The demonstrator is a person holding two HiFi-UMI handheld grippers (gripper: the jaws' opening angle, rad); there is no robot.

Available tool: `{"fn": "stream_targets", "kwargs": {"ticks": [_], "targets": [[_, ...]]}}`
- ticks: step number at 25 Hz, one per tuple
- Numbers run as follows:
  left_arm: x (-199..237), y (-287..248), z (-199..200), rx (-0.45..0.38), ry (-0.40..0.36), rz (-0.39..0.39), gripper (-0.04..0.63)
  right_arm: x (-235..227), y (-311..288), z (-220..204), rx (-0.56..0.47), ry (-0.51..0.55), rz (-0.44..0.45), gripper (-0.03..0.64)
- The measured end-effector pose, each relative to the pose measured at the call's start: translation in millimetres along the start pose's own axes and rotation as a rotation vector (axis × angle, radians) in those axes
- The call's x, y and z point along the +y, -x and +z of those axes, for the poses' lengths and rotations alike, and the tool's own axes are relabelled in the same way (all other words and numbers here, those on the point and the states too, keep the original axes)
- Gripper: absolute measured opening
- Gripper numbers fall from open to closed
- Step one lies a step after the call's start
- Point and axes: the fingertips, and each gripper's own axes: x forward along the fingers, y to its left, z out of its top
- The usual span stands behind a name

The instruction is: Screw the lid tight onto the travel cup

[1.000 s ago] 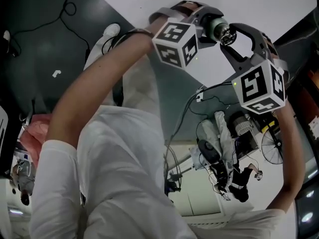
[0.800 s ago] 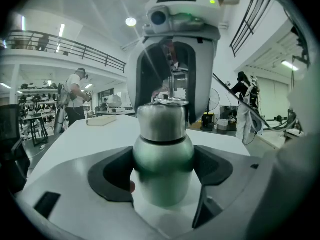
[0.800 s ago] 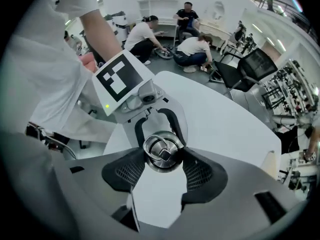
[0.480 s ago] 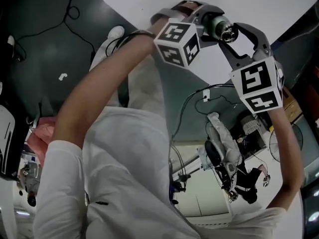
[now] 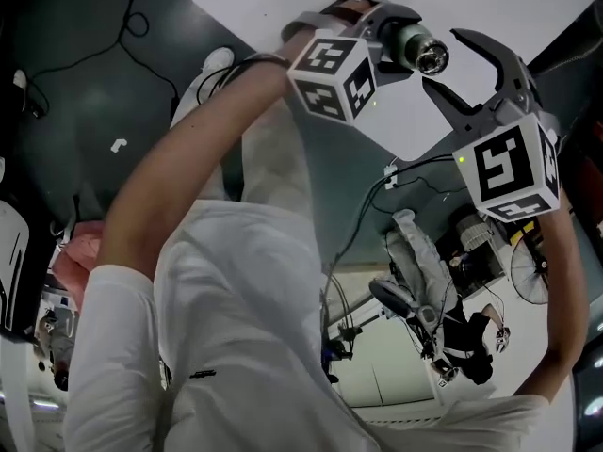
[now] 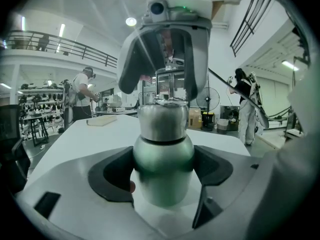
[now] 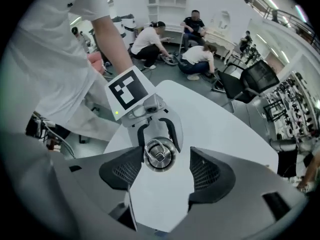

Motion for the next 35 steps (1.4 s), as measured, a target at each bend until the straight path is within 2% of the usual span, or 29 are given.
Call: {"fn": "stream_targets", "kwargs": {"ticks": [6,14,18,20,22,27,35], "targets": [[0,0,1,-0.004,0.000,0.001,0.364,7,6,0,0.045,0.286,0.126,0.268],[1,1,5,-0.007,-0.001,0.002,0.364,15,0,-10,0.078,0.753,0.187,0.268],[1,1,4,-0.010,-0.001,0.001,0.364,19,-11,-14,0.090,0.881,0.185,0.265],[2,1,4,-0.009,-0.001,0.001,0.364,19,-15,-15,0.086,0.911,0.170,0.224],[1,1,5,-0.010,-0.001,0.001,0.364,19,-17,-15,0.082,0.863,0.166,0.224],[-1,3,1,-0.007,0.004,0.010,0.364,19,-19,-9,0.046,0.596,0.148,0.222],[0,1,4,-0.008,0.006,0.017,0.364,11,-17,-9,0.001,0.240,0.106,0.222]]}}
